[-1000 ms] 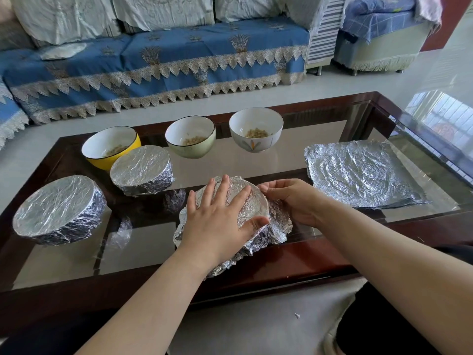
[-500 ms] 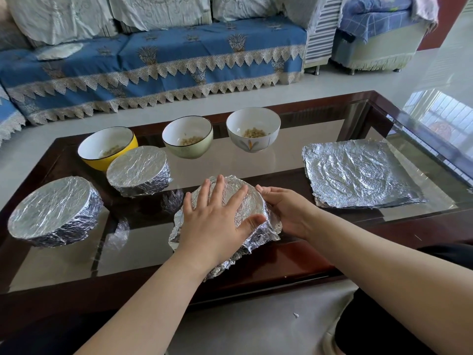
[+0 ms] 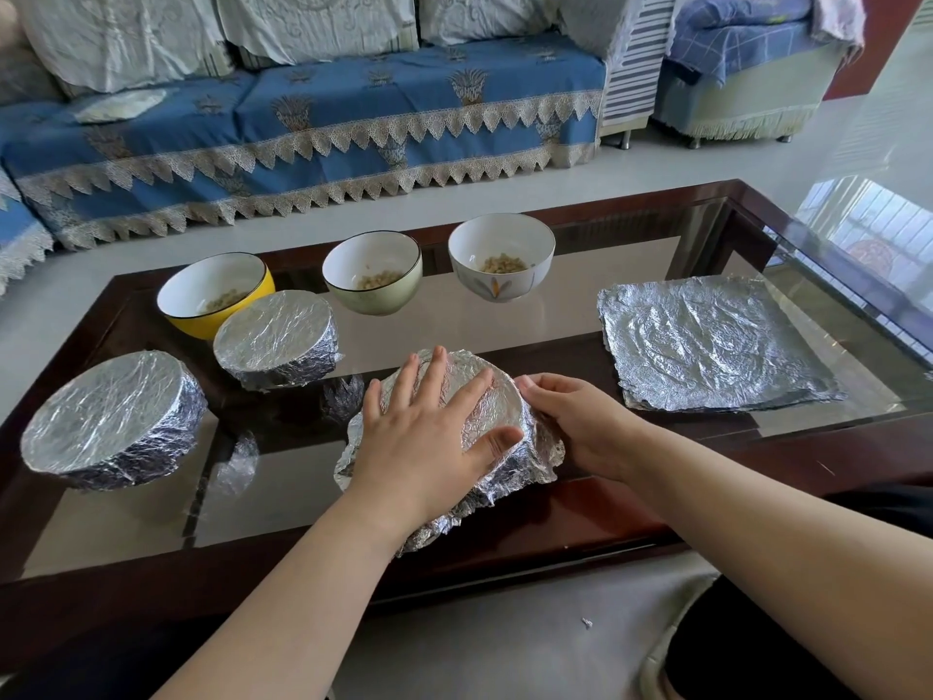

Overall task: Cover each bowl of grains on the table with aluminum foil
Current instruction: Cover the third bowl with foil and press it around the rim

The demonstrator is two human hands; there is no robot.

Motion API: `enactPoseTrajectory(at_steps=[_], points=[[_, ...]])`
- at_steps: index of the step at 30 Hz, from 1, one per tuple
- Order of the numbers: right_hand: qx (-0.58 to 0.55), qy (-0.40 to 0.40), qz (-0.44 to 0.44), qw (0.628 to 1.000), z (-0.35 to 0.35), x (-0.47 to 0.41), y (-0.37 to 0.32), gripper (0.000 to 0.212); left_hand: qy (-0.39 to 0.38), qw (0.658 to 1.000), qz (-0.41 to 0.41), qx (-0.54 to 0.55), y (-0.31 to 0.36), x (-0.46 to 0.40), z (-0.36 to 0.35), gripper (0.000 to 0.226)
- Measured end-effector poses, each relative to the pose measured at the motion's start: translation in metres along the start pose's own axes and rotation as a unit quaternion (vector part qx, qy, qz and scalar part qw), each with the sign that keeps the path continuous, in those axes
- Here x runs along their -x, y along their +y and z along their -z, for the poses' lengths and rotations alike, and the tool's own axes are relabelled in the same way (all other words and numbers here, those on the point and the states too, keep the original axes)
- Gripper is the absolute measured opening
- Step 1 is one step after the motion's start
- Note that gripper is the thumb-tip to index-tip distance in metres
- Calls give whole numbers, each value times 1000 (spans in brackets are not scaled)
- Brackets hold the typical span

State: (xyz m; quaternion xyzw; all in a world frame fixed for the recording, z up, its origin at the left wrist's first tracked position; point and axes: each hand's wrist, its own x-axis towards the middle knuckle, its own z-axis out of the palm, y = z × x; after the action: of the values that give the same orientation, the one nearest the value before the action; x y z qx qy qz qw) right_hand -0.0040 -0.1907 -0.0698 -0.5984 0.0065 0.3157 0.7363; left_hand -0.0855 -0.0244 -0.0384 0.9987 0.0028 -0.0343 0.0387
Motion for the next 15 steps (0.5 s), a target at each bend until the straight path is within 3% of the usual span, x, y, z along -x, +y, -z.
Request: enactPoseTrajectory(at_steps=[6, 15], points=[[-8, 34, 12, 999, -6, -2, 2, 21, 3, 1000, -2, -1, -1, -1, 0, 92], [81, 72, 7, 994, -14, -7, -2, 21, 1, 1000, 2, -4, 0, 1, 0, 94]])
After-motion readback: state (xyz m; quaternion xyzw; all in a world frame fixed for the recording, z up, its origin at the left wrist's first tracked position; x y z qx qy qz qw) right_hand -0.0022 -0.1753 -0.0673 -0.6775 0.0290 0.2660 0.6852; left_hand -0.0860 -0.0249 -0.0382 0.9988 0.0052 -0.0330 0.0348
